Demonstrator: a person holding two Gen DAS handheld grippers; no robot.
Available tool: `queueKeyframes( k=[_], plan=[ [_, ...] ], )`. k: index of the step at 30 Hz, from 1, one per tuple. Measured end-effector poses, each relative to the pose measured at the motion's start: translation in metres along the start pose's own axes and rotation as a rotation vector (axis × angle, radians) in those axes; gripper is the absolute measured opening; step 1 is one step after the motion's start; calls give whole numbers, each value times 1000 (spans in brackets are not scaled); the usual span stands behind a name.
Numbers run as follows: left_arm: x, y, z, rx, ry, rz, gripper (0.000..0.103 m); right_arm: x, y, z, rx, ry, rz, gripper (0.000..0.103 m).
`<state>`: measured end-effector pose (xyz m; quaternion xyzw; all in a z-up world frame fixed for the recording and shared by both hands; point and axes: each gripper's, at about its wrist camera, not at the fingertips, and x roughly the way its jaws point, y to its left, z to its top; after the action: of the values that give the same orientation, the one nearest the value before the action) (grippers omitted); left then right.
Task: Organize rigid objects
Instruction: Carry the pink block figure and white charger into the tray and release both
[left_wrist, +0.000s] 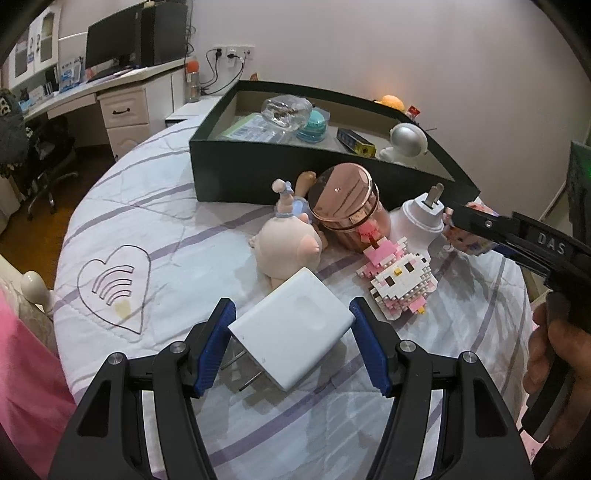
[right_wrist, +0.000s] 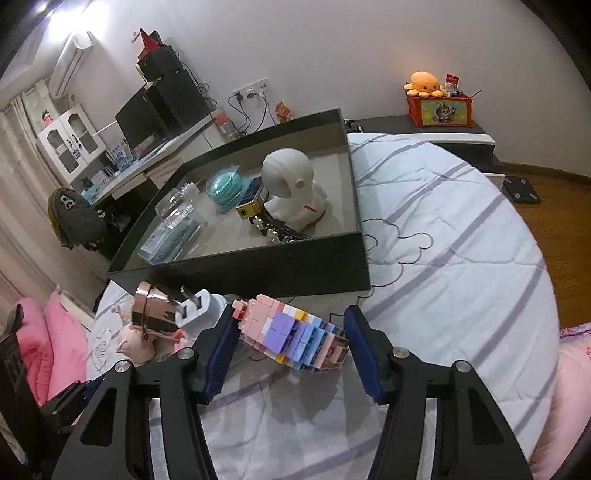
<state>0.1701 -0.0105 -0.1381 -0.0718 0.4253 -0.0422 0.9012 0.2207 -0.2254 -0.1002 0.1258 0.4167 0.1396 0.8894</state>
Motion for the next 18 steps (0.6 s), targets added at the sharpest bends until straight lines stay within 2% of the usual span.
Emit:
queueKeyframes(
  k=[10, 18],
  plan=[
    [-29, 5, 20, -6, -54, -19, 65, -33, 16, 9, -32, -54, 20, 59],
    [-45, 6, 80, 14, -154, -11, 65, -46, 45, 39, -102, -102, 58, 59]
  ],
)
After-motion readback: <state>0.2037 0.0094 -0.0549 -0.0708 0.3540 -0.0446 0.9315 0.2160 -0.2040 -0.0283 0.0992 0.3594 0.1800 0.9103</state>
